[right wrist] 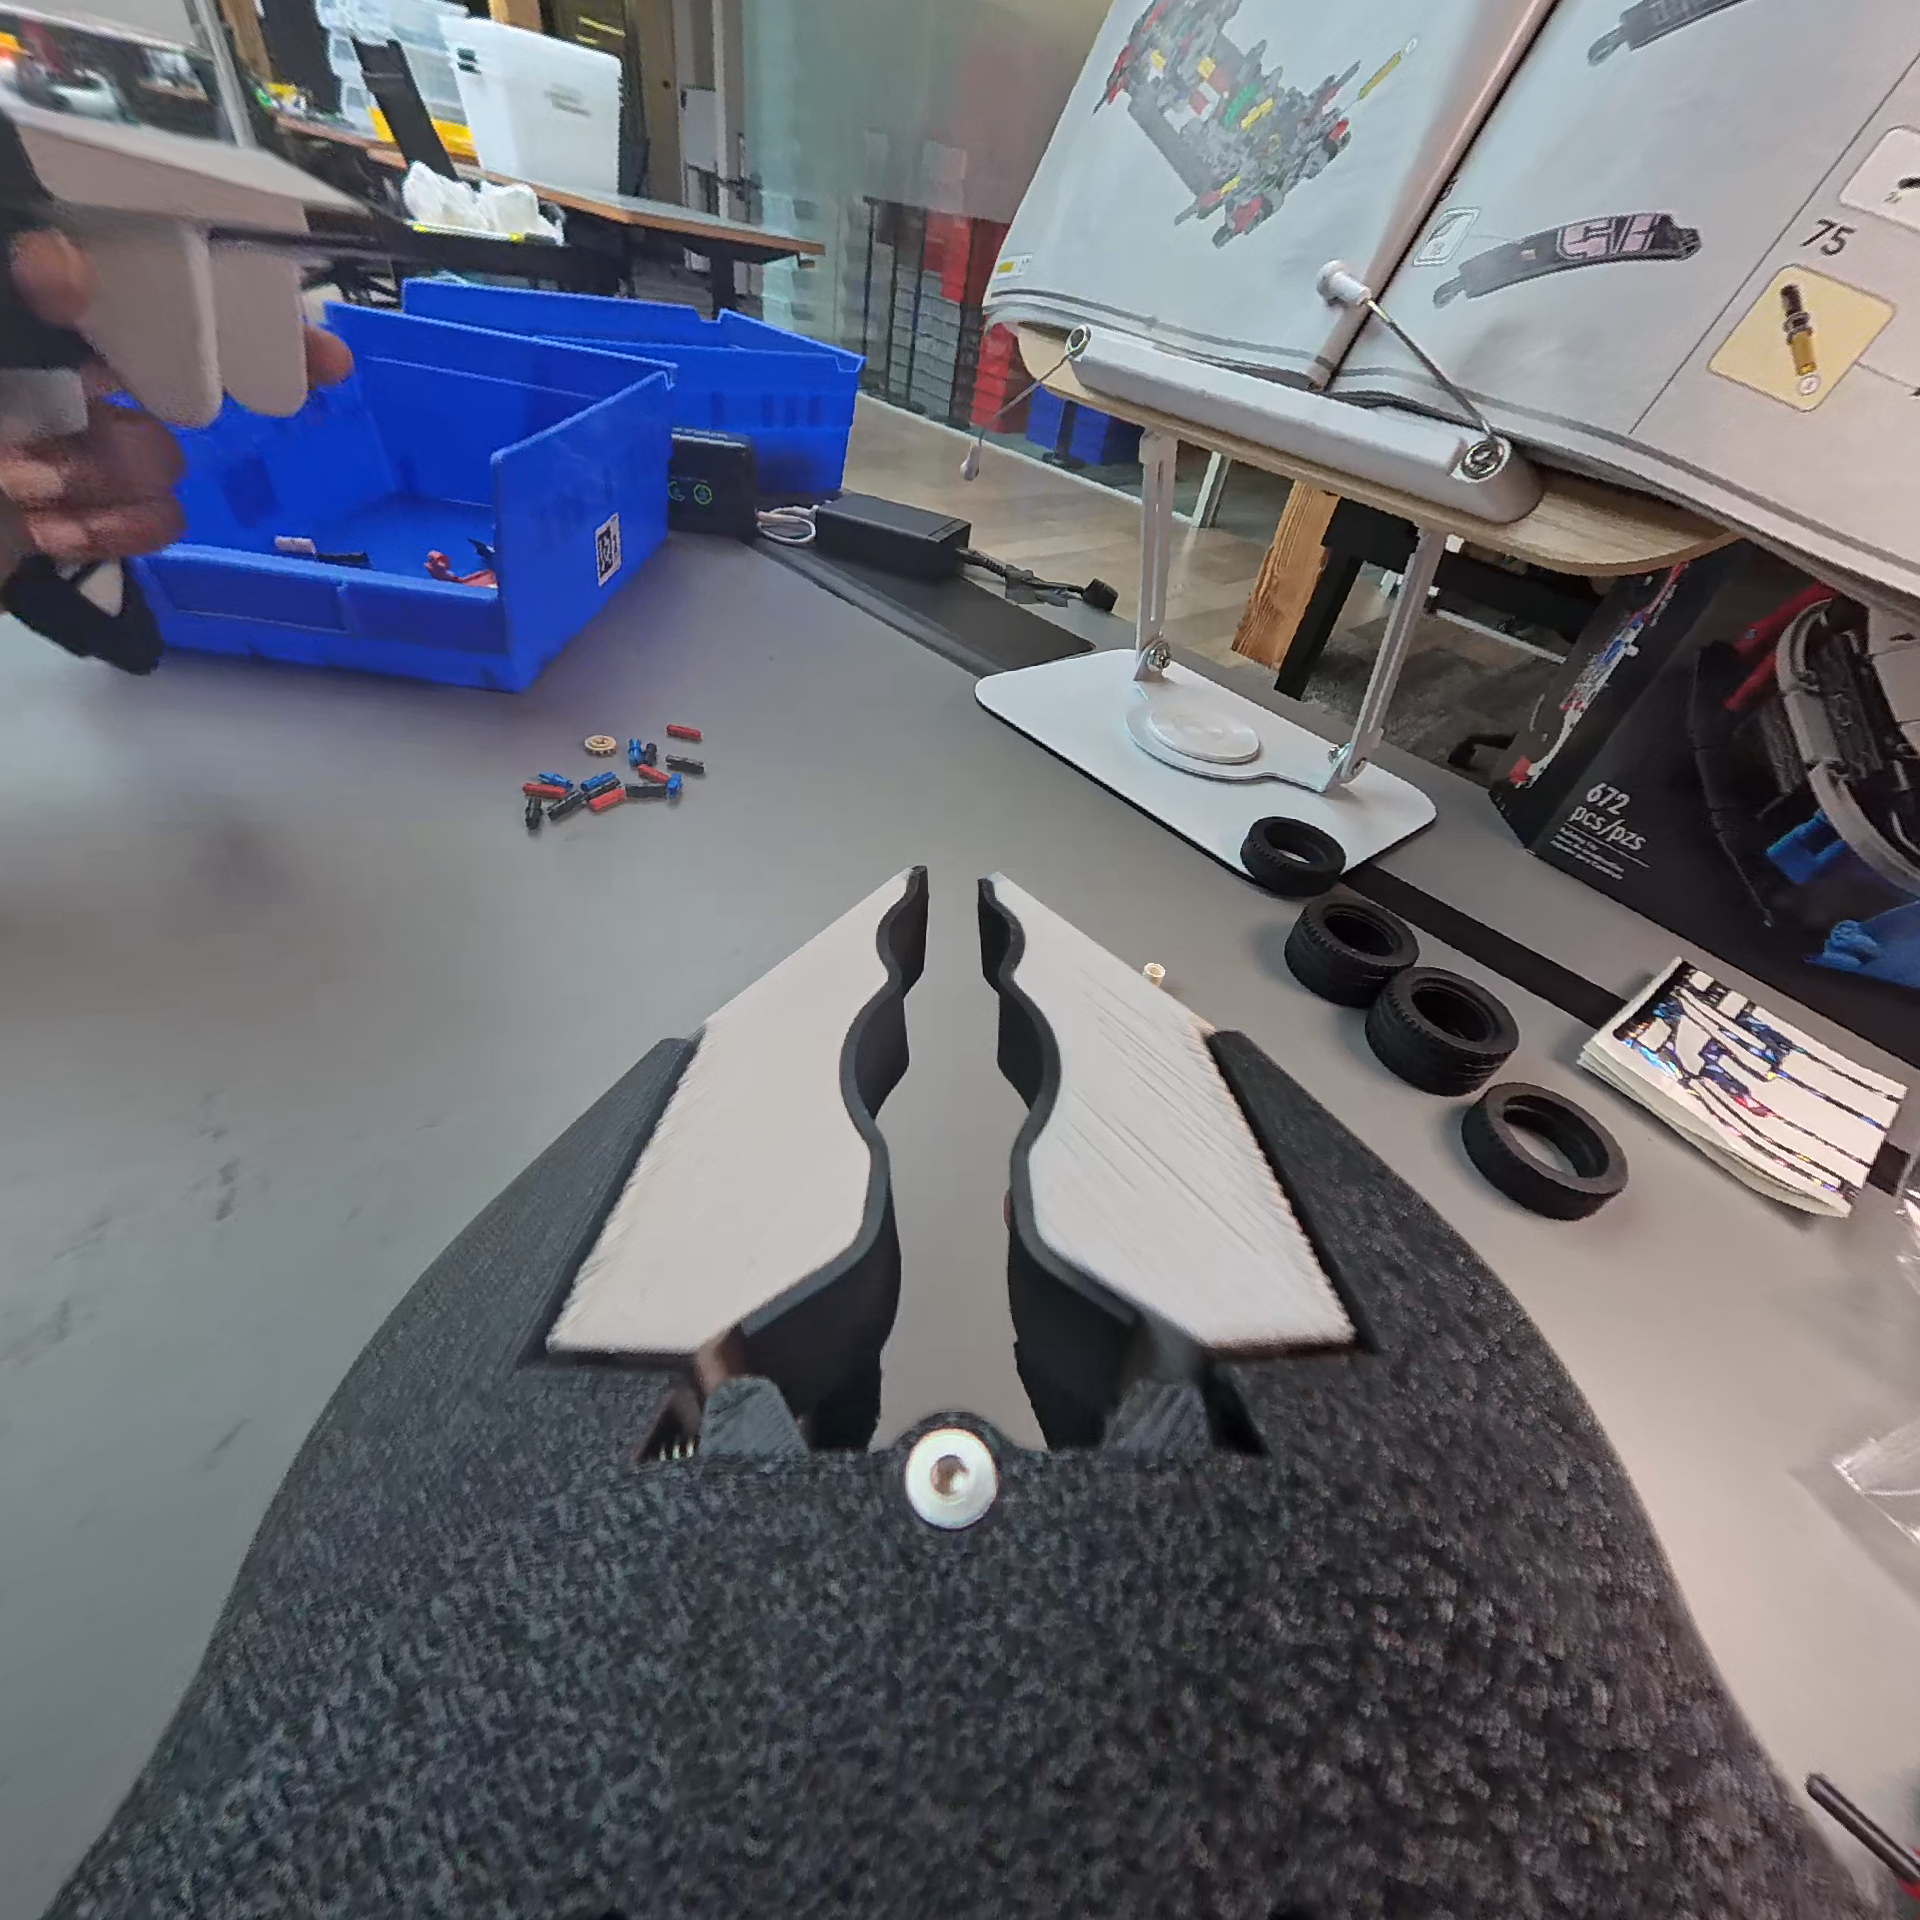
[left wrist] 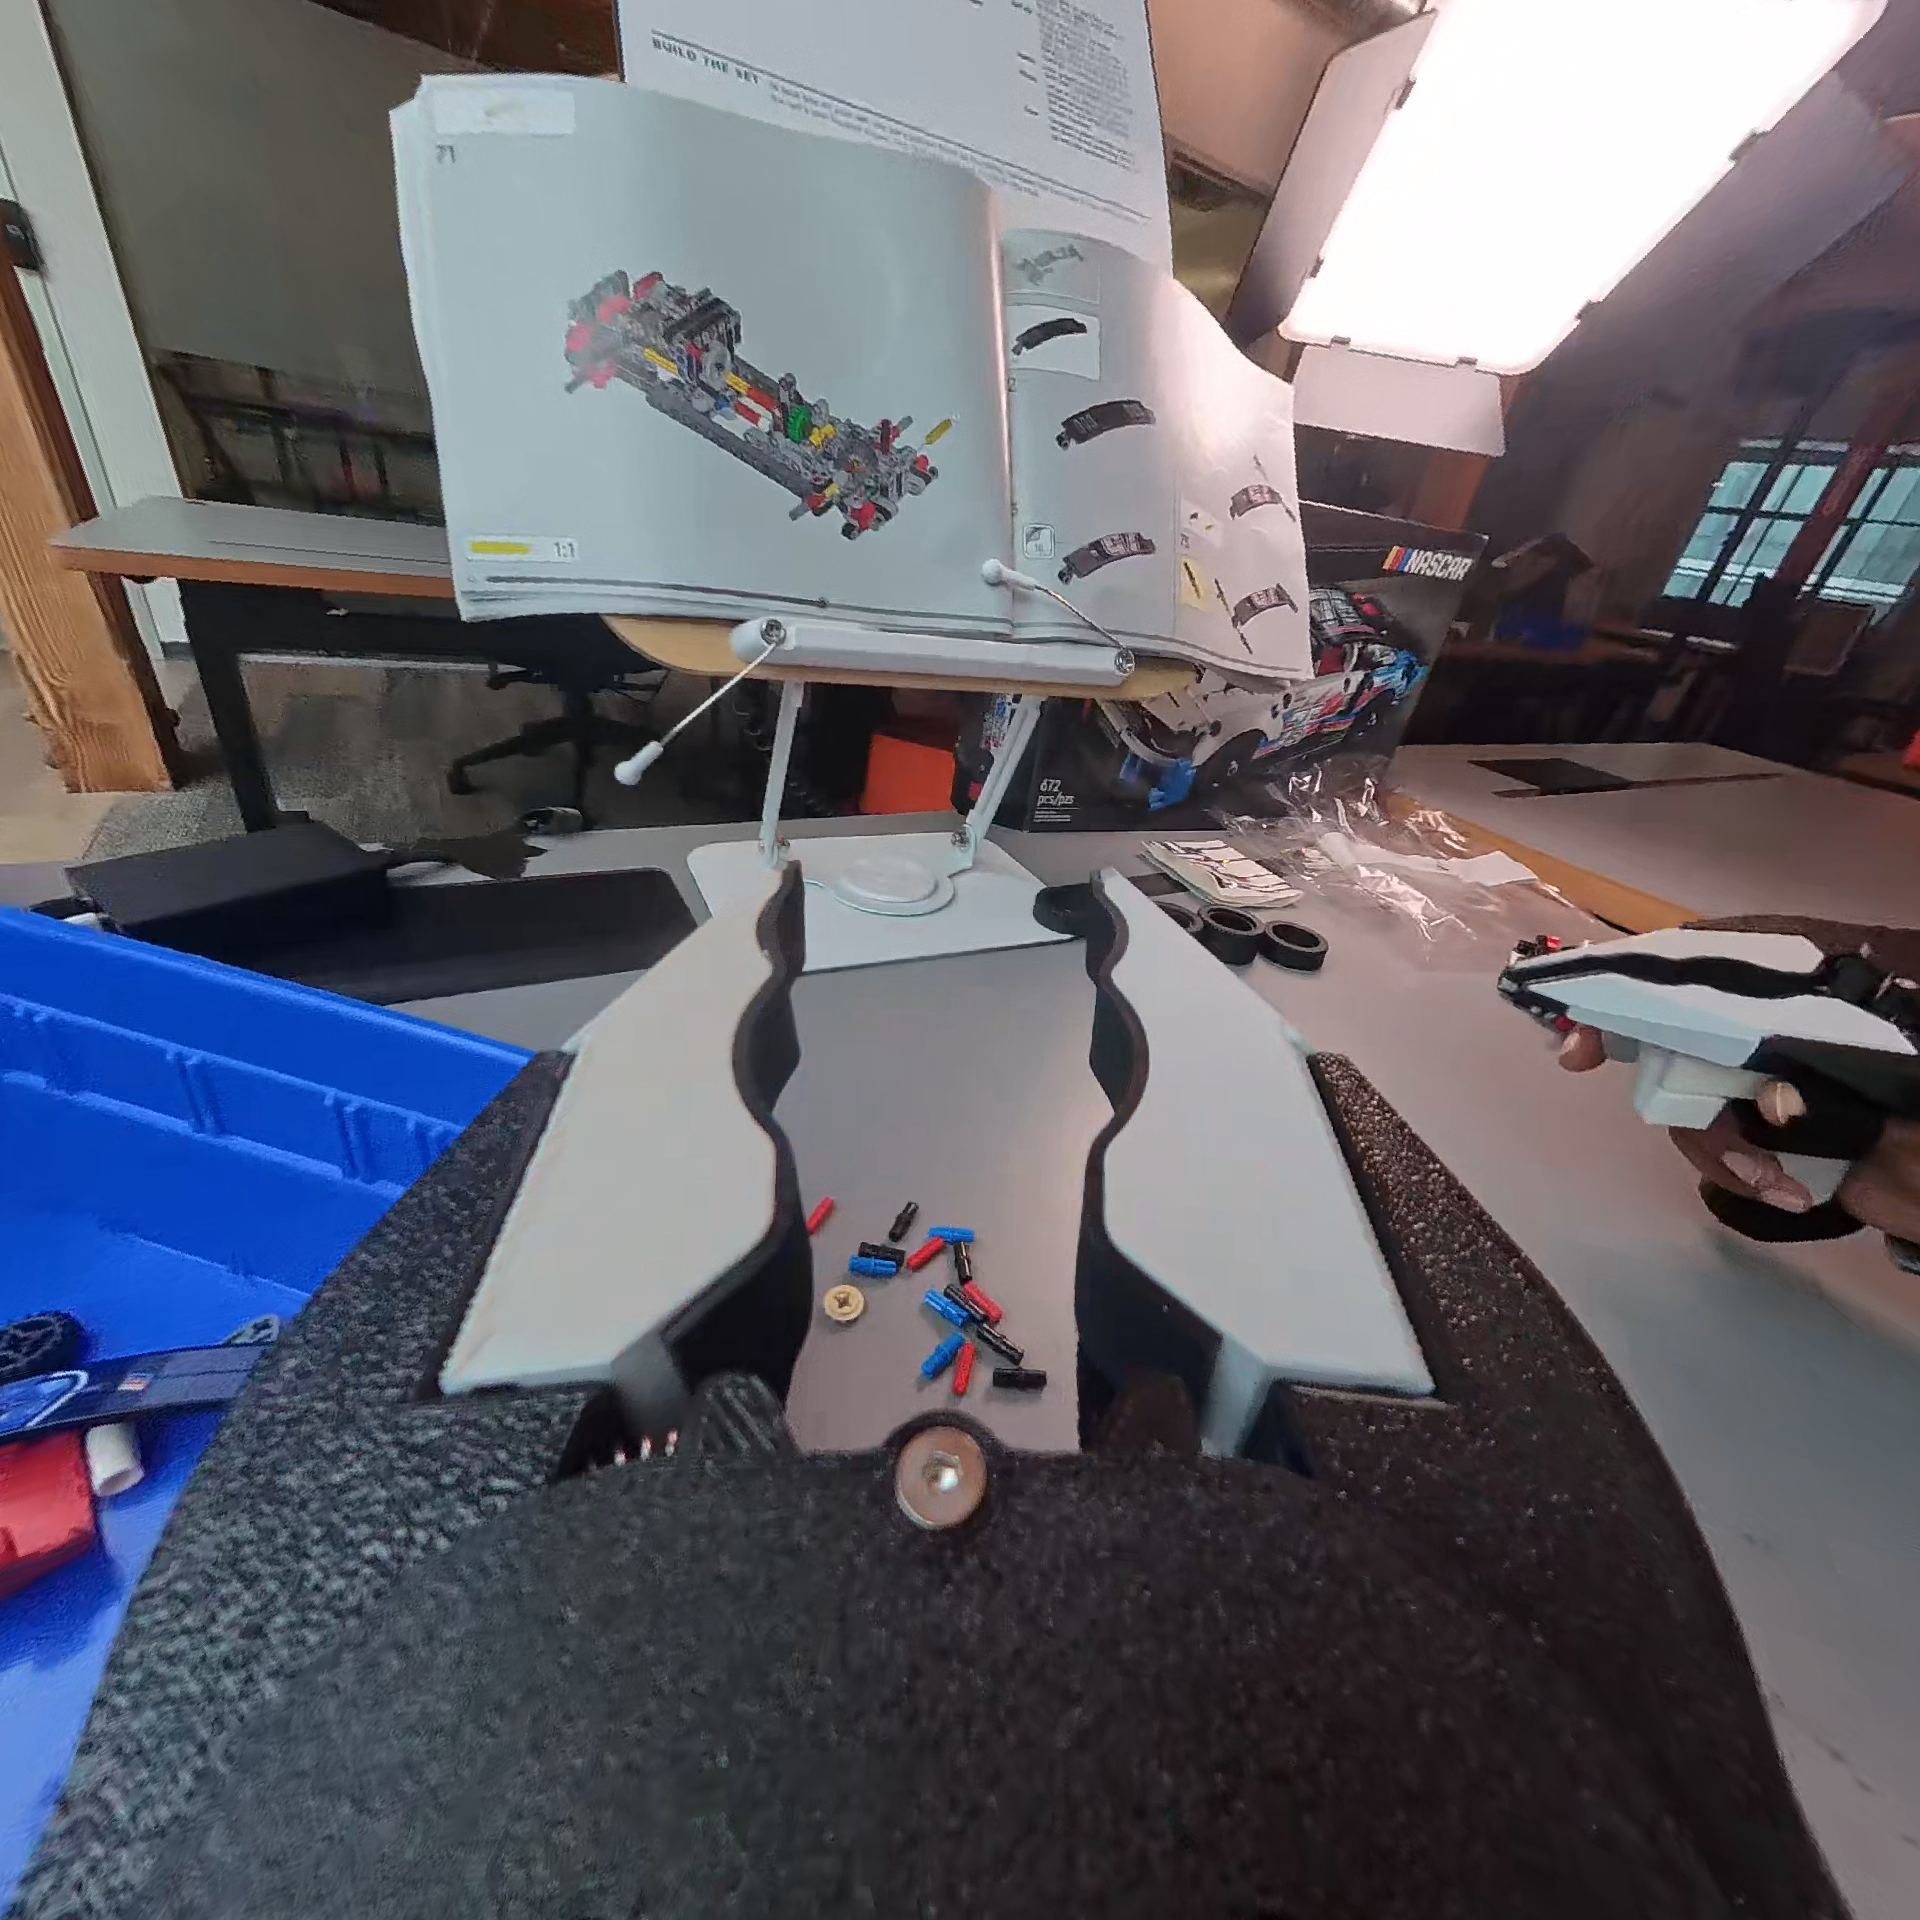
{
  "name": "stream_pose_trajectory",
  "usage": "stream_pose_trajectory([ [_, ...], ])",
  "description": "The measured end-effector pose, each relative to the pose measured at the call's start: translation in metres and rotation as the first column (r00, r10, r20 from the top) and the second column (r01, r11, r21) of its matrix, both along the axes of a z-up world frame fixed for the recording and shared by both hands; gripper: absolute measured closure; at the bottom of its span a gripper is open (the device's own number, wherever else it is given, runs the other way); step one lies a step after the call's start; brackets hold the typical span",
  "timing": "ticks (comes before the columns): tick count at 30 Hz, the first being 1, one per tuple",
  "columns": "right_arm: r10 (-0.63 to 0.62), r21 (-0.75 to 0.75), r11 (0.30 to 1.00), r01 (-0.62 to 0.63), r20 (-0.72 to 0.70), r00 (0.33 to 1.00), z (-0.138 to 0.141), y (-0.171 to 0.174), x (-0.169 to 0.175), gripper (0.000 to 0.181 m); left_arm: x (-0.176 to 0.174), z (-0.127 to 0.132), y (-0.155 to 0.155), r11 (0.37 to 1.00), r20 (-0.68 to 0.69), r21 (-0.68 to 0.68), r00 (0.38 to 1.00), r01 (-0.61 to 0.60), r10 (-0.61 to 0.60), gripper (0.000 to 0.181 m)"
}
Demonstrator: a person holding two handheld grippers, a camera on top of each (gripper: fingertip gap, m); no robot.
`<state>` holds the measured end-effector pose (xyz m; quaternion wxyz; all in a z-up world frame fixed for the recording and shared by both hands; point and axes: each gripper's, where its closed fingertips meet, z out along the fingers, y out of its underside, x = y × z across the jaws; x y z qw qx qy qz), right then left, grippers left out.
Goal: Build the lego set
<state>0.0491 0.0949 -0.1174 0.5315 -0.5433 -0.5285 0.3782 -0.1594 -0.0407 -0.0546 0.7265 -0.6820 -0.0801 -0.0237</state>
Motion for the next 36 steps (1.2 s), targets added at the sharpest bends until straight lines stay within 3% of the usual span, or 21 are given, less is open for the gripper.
stream_pose_trajectory([
  [3,-0.05,0.02,0.999,0.051,-0.05,0.997,0.006,0.005,0.0,0.17,0.018,-0.019,0.012,0.999,-0.006,-0.025,0.999,0.042,-0.042,0.13],
  [11,-0.167,0.031,0.984,0.174,-0.165,0.972,0.024,0.028,0.011,0.145,0.045,-0.046,0.028,0.991,-0.183,-0.124,0.98,0.051,-0.074,0.134],
  [19,-0.192,0.025,0.98,0.198,-0.161,0.968,0.021,0.04,0.017,0.152,0.033,-0.051,0.028,0.989,-0.266,-0.148,0.963,-0.003,-0.037,0.135],
  [31,-0.165,0.043,0.984,0.171,-0.13,0.978,0.014,0.035,0.01,0.158,0.047,-0.051,0.032,0.987,-0.277,-0.151,0.956,0.055,-0.096,0.135],
  [36,-0.189,0.066,0.978,0.198,-0.126,0.974,0.012,0.036,0.011,0.159,0.043,-0.05,0.03,0.988,-0.304,-0.151,0.95,0.026,-0.071,0.135],
])
